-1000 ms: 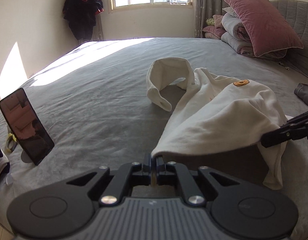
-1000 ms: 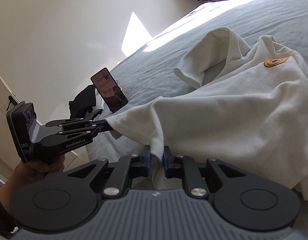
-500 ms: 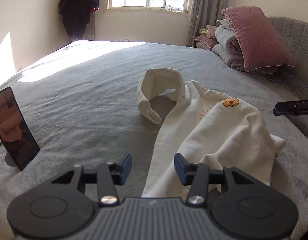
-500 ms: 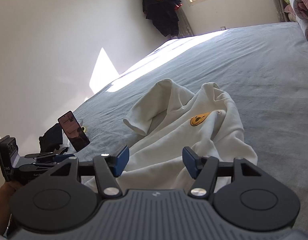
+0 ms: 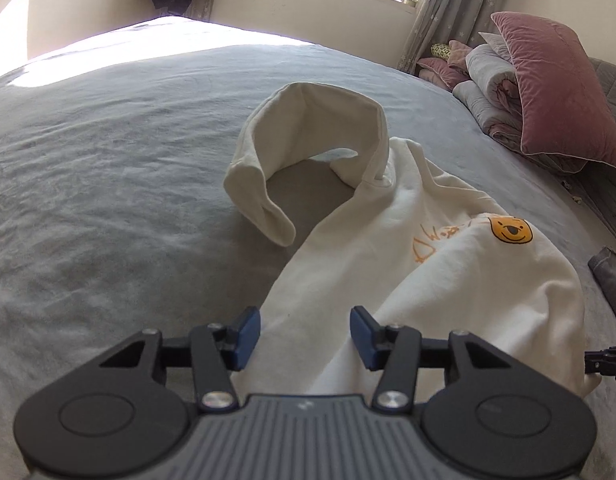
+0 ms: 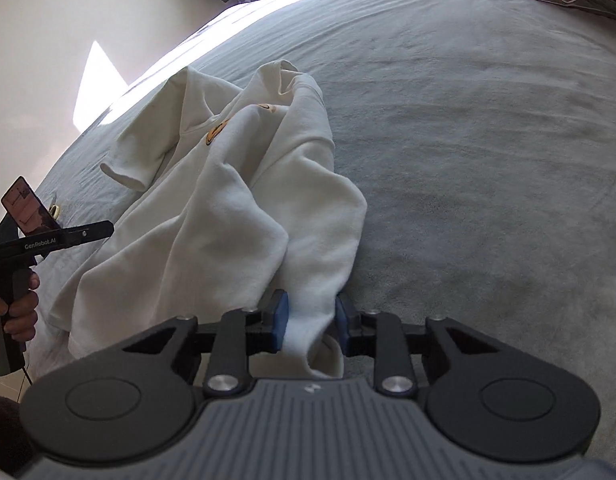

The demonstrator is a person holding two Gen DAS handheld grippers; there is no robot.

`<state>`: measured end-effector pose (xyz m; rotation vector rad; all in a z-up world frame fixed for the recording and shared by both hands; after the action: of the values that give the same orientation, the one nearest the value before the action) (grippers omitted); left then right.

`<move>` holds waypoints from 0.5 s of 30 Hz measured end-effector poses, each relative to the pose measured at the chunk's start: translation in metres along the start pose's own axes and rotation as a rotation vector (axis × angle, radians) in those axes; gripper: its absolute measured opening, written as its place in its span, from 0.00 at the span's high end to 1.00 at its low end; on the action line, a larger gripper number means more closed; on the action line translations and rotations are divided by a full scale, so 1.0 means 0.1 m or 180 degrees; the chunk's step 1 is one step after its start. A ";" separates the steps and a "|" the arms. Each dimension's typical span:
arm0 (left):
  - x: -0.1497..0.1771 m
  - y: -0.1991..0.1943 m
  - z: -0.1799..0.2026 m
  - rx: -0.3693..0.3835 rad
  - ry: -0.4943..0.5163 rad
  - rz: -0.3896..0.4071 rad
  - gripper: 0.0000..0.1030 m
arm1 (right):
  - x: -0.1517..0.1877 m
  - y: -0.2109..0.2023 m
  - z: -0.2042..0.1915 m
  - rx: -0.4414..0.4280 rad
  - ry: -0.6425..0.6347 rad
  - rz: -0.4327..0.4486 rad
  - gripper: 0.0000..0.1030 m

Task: Fold clothes
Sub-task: 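Grasp the sweatshirt body with the right gripper and pull it flat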

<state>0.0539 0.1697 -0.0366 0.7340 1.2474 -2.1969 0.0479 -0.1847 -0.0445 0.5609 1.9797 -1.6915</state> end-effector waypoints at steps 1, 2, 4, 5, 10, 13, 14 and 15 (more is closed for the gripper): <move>-0.02 0.02 -0.03 0.0018 -0.0076 -0.0006 0.52 | 0.00 0.00 -0.01 0.0011 -0.0004 -0.0002 0.90; -0.04 0.04 -0.04 0.0031 -0.0114 0.0003 0.52 | -0.02 -0.02 0.00 0.0071 -0.0022 0.0030 0.91; -0.08 0.07 -0.06 0.0057 -0.0140 0.0018 0.52 | -0.09 -0.10 0.02 0.0261 -0.0068 0.0133 0.95; -0.10 0.09 -0.06 0.0069 -0.0153 0.0025 0.52 | -0.16 -0.12 0.05 0.0389 -0.0075 0.0177 0.95; -0.18 0.21 -0.12 0.0109 -0.0247 0.0050 0.52 | -0.58 -0.14 0.25 0.1086 -0.0118 0.0369 0.96; -0.23 0.28 -0.13 0.0142 -0.0321 0.0064 0.52 | -0.87 -0.10 0.37 0.1526 -0.0218 0.0536 0.96; -0.25 0.29 -0.13 0.0152 -0.0343 0.0073 0.52 | -0.98 -0.08 0.42 0.1677 -0.0257 0.0597 0.96; -0.27 0.31 -0.13 0.0167 -0.0368 0.0081 0.52 | -1.10 -0.04 0.46 0.1830 -0.0299 0.0658 0.96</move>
<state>0.0964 0.1713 -0.0427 0.6298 1.1213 -2.2253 0.1380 -0.2313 0.0184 0.8293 1.3019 -2.1020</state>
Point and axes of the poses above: each gripper's, at about its wrist camera, not at the fingertips, and y roughly the way its jaws point, z to its right, x to its underside, the point moved 1 cm from there along y, roughly the way its jaws point, and after that the axes turned 15 degrees about x, right-handed, at the moved point
